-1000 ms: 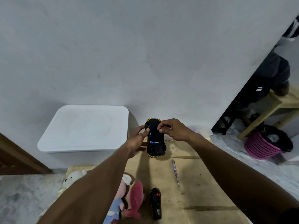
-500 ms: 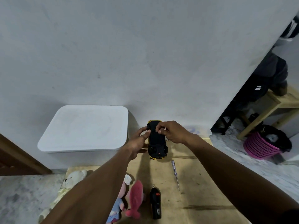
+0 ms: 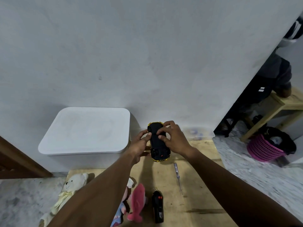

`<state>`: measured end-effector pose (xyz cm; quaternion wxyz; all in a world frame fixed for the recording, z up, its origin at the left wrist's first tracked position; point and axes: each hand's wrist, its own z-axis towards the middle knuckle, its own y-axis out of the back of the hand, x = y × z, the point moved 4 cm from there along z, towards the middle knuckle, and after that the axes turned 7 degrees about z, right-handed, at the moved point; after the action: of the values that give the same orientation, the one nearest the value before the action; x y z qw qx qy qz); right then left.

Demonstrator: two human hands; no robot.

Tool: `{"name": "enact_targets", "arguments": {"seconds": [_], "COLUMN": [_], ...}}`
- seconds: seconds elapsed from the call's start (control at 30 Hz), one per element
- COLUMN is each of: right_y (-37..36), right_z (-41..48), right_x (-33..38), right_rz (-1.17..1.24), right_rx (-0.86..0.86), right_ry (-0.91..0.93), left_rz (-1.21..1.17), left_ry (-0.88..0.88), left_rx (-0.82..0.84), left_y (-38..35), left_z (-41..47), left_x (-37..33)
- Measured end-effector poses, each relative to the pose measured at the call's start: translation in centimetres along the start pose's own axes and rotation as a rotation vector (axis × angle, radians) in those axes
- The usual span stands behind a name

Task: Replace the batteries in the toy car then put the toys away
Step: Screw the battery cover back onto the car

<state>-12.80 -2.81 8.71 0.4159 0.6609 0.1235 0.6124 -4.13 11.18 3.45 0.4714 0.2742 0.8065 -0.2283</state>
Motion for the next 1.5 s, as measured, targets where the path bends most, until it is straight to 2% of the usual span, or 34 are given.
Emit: {"name": "enact_targets", "arguments": {"seconds": [0.07, 0.17, 0.3, 0.5, 0.67, 0.93, 1.17, 1.37, 1.5], "right_y": [-0.4, -0.7, -1.2, -1.4, -0.8, -0.7, -0.6, -0.7, -0.9], "right_z": [-0.1, -0.3, -0.4, 0.0, -0.2, -0.2, 0.4, 0.3, 0.5], "right_x": [0.0, 0.1, -0.2, -0.7, -1.1, -1.2, -0.8, -0.3, -0.6], "right_rz": [0.166, 0.291, 0.396, 0.446, 0.568, 0.597, 0.520, 0.340, 0.327], "right_rx": [-0.011, -0.036, -0.057, -0.089, -0.089, -0.031, -0.028, -0.029, -0.097], "right_ry": [-0.044, -0.082, -0.146, -0.200, -0.329, -0.339, -0.312, -0.110, -0.095], "left_rz": [-0.030, -0.044, -0.014, 0.013, 0.044, 0.061, 0.060, 0.063, 0.057], "left_ry": [0.007, 0.016, 0.015, -0.047, -0.039, -0.023, -0.022, -0.026, -0.022], "left_rx": [-0.002, 0.012, 0.044, 0.009, 0.016, 0.031, 0.016, 0.006, 0.008], "left_y": [0.0, 0.1, 0.3, 0.1, 0.1, -0.1, 0.0, 0.6, 0.6], "left_z": [0.0, 0.1, 0.2, 0.5, 0.4, 0.3, 0.5, 0.7, 0.6], "left_x": [-0.2, -0.5, -0.6, -0.4, -0.4, -0.3, -0.3, -0.3, -0.4]}}
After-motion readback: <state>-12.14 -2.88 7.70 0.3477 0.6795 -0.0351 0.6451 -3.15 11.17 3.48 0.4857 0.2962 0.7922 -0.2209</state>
